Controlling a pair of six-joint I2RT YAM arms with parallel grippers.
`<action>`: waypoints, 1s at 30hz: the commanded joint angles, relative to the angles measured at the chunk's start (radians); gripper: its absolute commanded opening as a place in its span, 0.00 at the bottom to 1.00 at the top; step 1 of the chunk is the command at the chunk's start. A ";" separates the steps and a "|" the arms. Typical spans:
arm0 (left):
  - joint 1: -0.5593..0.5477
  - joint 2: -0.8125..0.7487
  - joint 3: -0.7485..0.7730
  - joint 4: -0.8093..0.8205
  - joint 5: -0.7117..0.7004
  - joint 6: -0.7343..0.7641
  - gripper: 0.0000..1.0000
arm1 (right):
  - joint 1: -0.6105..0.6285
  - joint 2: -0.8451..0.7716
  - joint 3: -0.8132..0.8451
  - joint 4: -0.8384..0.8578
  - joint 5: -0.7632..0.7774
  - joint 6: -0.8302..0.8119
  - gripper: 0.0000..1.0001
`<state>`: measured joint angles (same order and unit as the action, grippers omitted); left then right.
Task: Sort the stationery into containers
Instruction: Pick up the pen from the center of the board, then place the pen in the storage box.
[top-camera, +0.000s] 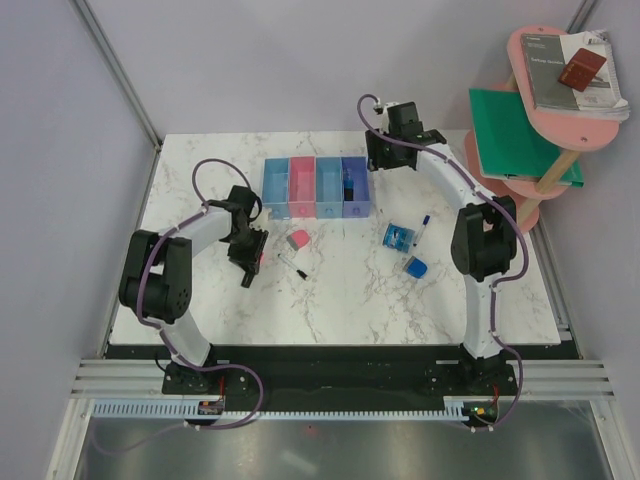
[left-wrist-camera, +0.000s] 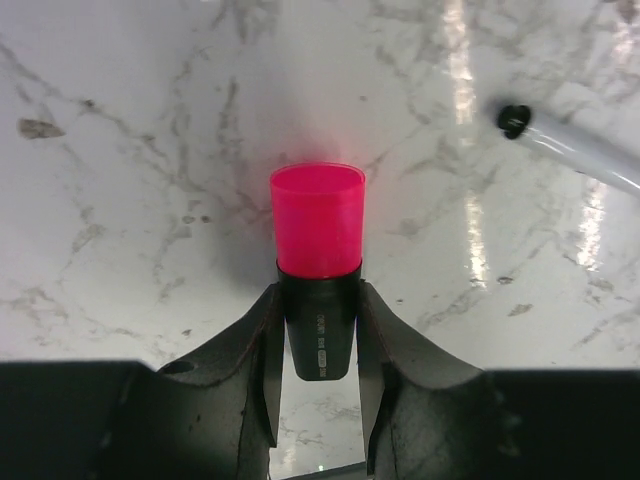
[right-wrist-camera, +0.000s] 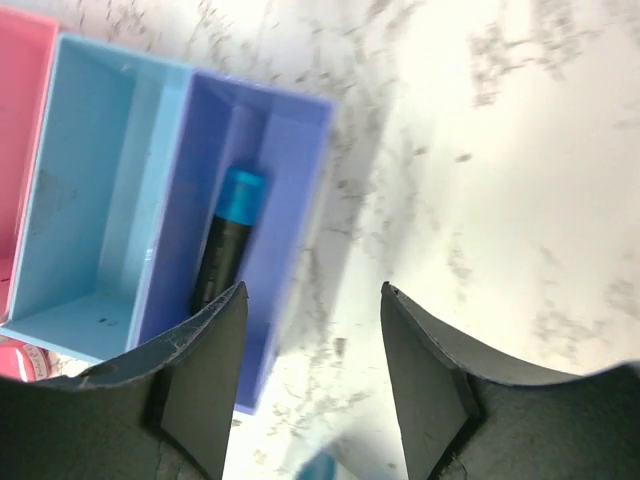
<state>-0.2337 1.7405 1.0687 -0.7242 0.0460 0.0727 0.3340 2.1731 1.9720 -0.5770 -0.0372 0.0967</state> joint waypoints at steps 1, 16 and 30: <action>-0.026 -0.091 0.068 0.026 0.218 -0.008 0.02 | -0.084 -0.105 -0.027 0.011 -0.087 -0.026 0.64; -0.041 0.059 0.574 0.107 0.603 -0.158 0.02 | -0.121 -0.159 -0.174 -0.086 -0.248 -0.235 0.98; -0.101 0.412 0.821 0.474 0.732 -0.484 0.02 | -0.128 -0.295 -0.372 -0.101 -0.202 -0.331 0.98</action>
<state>-0.3229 2.1063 1.7847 -0.4046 0.7120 -0.2577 0.2127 1.9530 1.6508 -0.6769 -0.2539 -0.1867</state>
